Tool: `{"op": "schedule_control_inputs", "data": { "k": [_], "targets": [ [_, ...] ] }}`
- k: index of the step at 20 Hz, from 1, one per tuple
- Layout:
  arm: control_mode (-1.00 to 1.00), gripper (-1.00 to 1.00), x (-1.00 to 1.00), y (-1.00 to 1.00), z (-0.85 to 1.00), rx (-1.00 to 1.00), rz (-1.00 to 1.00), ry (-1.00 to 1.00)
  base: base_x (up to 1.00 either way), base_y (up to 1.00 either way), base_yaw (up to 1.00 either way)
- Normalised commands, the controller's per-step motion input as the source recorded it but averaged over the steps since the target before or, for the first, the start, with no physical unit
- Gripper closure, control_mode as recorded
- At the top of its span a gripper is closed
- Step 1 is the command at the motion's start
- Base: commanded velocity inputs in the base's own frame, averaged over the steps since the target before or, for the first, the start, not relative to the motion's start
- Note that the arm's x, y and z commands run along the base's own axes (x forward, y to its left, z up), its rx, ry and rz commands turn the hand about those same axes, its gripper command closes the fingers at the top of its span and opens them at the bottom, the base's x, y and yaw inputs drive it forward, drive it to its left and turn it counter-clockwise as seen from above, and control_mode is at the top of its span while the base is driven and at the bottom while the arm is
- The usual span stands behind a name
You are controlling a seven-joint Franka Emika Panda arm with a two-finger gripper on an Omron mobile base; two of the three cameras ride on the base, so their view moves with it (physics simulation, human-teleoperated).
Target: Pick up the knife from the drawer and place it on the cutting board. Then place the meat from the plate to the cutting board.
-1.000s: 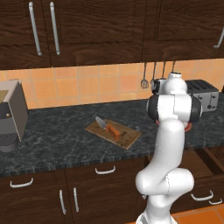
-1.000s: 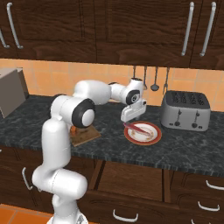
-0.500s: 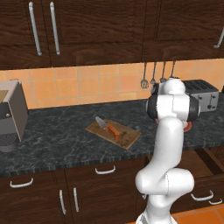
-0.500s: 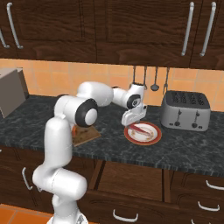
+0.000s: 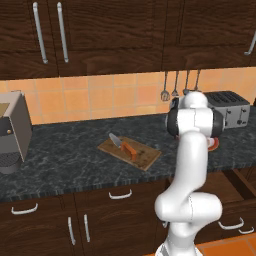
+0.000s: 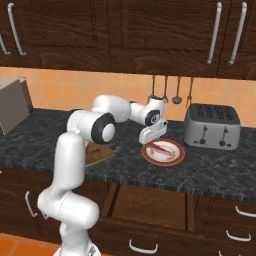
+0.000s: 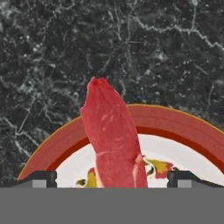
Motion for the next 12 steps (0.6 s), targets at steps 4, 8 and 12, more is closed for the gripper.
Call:
{"op": "schedule_control_inputs", "data": {
  "k": [4, 8, 12],
  "targets": [
    [-1.00, -1.00, 0.39, -0.06, -0.16, 0.01, 0.00, 0.03, 0.00, 0.00, 0.00],
    [-1.00, -1.00, 0.24, -0.16, -0.16, 0.03, 0.00, 0.02, 0.00, 0.00, 0.00],
    [-1.00, -1.00, 0.04, -0.19, -0.24, 0.02, 0.01, 0.00, 0.00, 0.00, 0.00]
  ]
}}
